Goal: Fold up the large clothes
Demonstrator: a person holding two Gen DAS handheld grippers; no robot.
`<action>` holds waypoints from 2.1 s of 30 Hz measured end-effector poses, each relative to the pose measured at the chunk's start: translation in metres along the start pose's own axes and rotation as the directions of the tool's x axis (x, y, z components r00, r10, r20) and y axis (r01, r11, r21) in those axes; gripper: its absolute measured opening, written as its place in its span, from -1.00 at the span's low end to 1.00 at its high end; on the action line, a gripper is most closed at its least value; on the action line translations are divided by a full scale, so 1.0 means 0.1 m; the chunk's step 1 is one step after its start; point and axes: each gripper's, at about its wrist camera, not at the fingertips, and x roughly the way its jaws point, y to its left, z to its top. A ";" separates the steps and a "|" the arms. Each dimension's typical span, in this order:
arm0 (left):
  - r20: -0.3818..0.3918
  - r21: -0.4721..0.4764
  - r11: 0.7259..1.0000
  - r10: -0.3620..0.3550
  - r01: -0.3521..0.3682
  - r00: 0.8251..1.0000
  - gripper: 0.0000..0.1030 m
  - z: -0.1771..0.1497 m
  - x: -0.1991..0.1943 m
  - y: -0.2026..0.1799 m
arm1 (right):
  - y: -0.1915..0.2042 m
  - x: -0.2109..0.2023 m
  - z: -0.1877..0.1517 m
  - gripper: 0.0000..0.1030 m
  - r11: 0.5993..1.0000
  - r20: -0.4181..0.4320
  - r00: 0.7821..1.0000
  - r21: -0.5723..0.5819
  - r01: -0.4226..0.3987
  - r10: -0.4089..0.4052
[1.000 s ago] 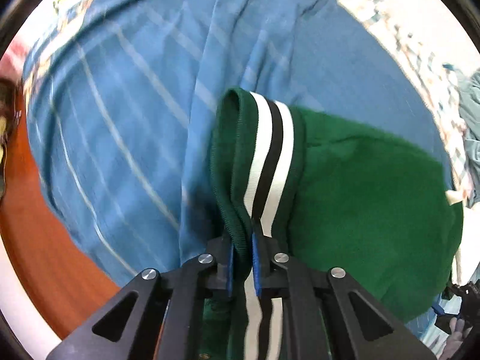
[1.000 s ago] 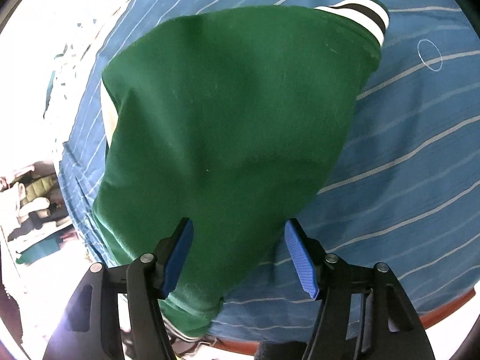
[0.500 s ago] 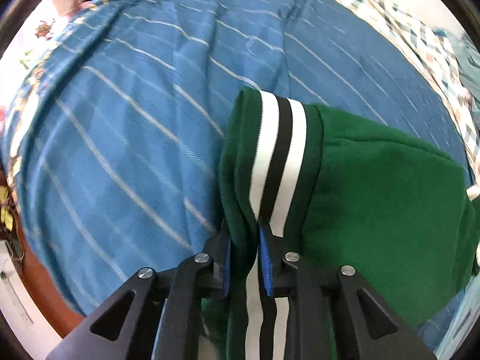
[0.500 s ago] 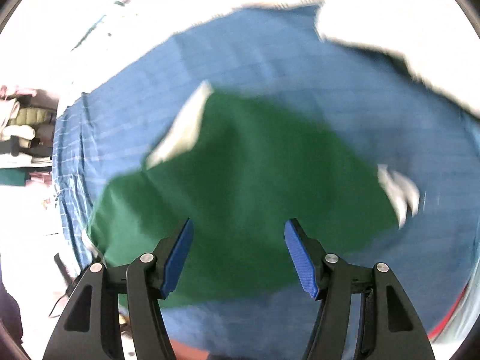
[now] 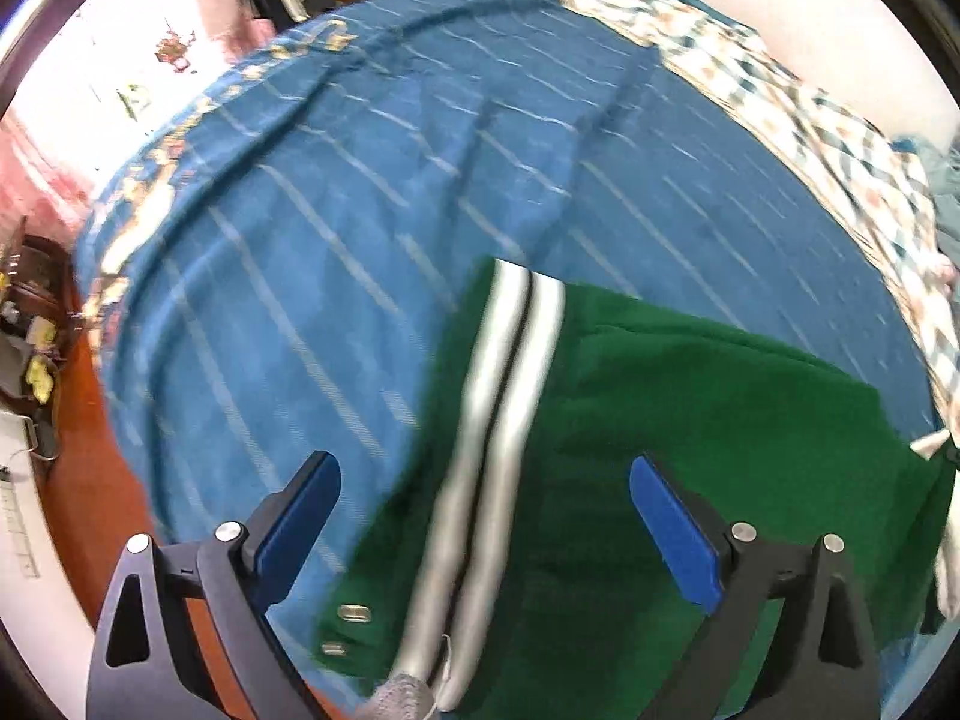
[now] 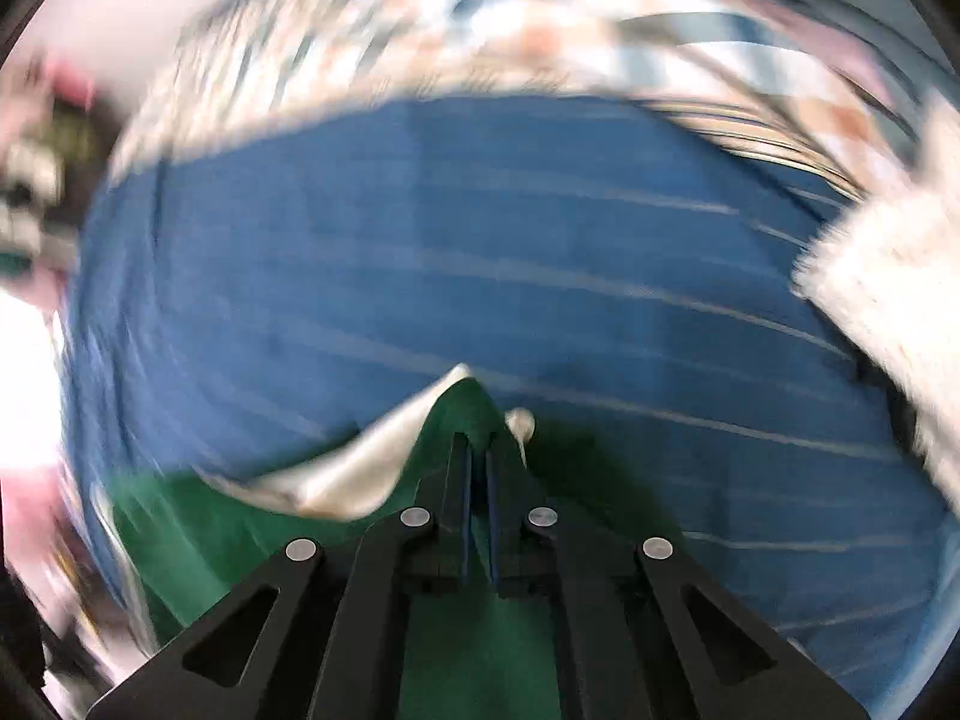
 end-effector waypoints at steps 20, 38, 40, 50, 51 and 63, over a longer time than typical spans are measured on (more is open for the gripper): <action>-0.071 0.072 0.993 0.097 -0.092 0.993 1.00 -0.33 0.92 -0.17 | 0.35 0.44 -0.57 -0.69 0.985 -0.246 0.955 -0.020 -0.174 0.164; -0.046 0.028 0.993 0.112 -0.111 0.993 1.00 -0.69 -0.09 -0.06 | -1.04 -0.81 -1.15 0.78 0.928 0.193 0.980 0.356 -0.114 0.046; -0.073 0.017 0.995 0.103 -0.102 0.992 1.00 -0.86 -0.06 -0.14 | -1.59 -1.04 -1.46 0.78 0.872 0.176 0.984 0.485 -0.064 -0.026; -0.140 0.129 0.971 0.218 -0.201 0.966 1.00 -1.11 0.51 -0.42 | -2.51 -0.22 -1.97 -0.53 0.583 0.163 0.955 0.763 -0.281 0.246; -0.139 0.130 0.973 0.210 -0.192 0.968 1.00 -1.11 0.53 -0.43 | -2.46 -0.27 -1.93 -0.54 0.625 0.167 0.965 0.737 -0.258 0.201; -0.060 -0.236 0.972 -0.010 -0.004 0.998 1.00 -1.40 -0.28 -0.01 | -1.97 -0.59 -1.70 0.28 0.838 0.027 0.995 0.538 -0.094 0.094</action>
